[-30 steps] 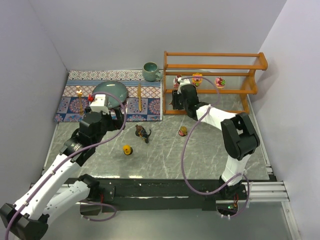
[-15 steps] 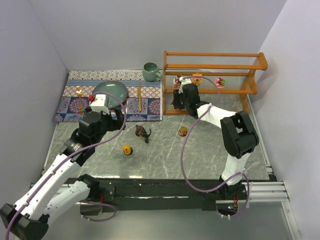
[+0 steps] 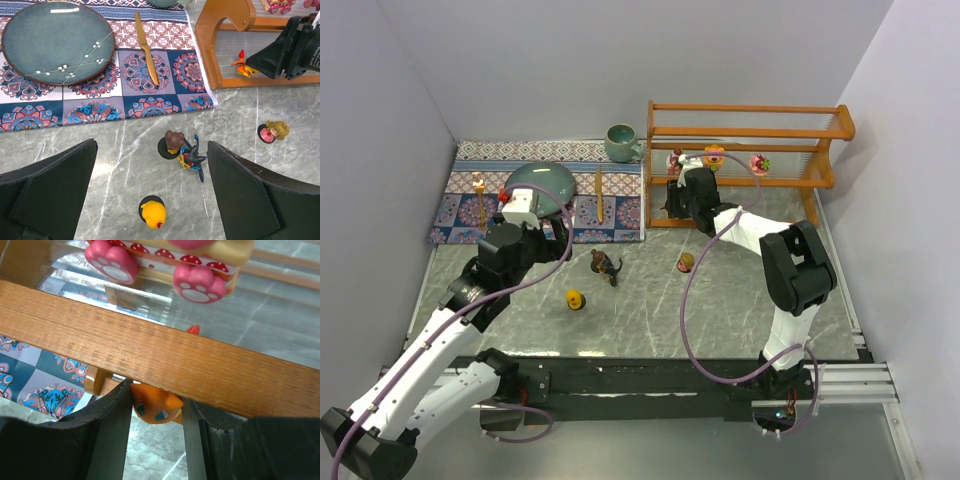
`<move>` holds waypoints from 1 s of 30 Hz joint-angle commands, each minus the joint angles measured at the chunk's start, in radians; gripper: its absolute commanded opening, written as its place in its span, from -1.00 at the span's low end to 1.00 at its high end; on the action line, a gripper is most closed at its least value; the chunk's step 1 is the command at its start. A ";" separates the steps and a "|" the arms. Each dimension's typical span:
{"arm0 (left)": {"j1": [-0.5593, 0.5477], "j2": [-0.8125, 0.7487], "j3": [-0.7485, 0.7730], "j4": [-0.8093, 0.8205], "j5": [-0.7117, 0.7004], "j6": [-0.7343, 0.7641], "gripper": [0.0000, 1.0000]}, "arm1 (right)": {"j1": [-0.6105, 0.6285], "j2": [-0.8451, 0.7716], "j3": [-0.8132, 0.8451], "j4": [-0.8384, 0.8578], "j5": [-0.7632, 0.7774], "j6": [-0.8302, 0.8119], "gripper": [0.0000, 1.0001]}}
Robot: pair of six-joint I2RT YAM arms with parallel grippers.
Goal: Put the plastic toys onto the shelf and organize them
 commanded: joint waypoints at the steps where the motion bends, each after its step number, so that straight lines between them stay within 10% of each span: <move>1: 0.007 -0.013 0.005 0.044 0.022 0.018 0.94 | -0.013 0.010 0.025 0.058 -0.001 -0.012 -0.71; 30: 0.012 -0.010 0.004 0.044 0.046 0.018 0.94 | -0.013 0.006 -0.004 0.069 -0.002 0.012 0.04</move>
